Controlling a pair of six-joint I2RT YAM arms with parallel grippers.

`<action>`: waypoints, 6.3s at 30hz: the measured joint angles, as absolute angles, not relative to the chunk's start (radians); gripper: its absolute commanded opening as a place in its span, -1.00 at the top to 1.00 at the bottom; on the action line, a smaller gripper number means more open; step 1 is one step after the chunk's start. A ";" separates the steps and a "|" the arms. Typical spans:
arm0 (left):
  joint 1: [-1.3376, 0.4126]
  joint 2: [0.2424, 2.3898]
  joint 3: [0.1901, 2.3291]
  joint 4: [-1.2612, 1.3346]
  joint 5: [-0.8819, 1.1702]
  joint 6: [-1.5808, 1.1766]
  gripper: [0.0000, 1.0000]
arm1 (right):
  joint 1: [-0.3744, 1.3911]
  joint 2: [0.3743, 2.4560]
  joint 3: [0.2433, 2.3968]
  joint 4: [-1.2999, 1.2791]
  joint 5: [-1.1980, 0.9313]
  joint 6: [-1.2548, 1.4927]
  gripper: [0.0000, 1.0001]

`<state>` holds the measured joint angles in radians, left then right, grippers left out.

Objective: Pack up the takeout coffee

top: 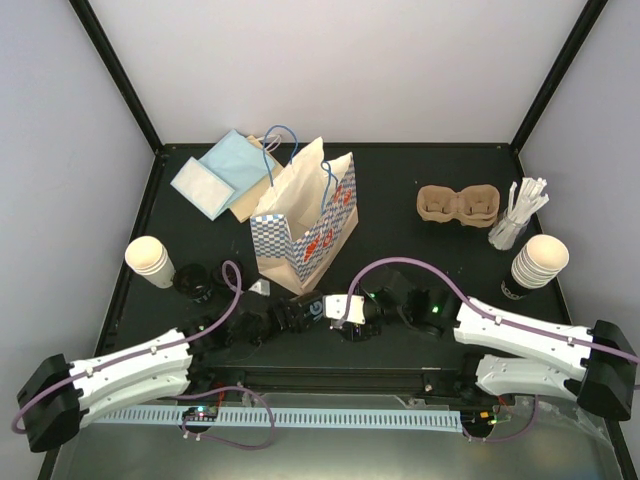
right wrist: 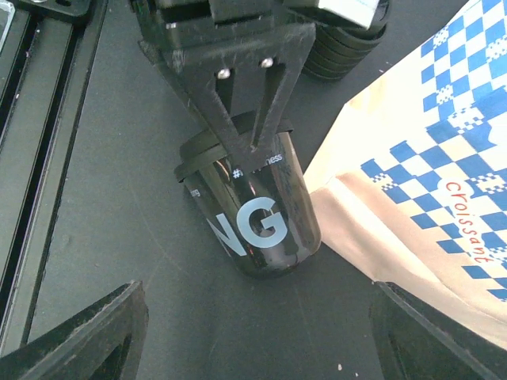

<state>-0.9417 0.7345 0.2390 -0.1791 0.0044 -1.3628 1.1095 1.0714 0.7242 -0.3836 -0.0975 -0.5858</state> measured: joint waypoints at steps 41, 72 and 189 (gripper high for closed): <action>-1.255 1.377 1.089 -1.115 -0.357 -1.041 0.20 | 1.072 0.767 0.603 -0.279 0.044 -0.273 -0.69; -1.384 1.964 1.545 -1.499 -0.527 -0.891 0.16 | 0.879 0.505 0.662 -0.441 0.817 0.275 -1.00; -0.589 0.664 0.912 -0.856 -0.069 -0.305 -0.98 | 1.192 1.650 1.381 -0.958 0.105 0.551 -0.87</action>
<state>-0.5892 0.6643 0.9123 -0.8562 -0.0692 -0.3054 1.1923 1.6505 1.3808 -0.9585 0.1047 0.5507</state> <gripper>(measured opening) 0.988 0.957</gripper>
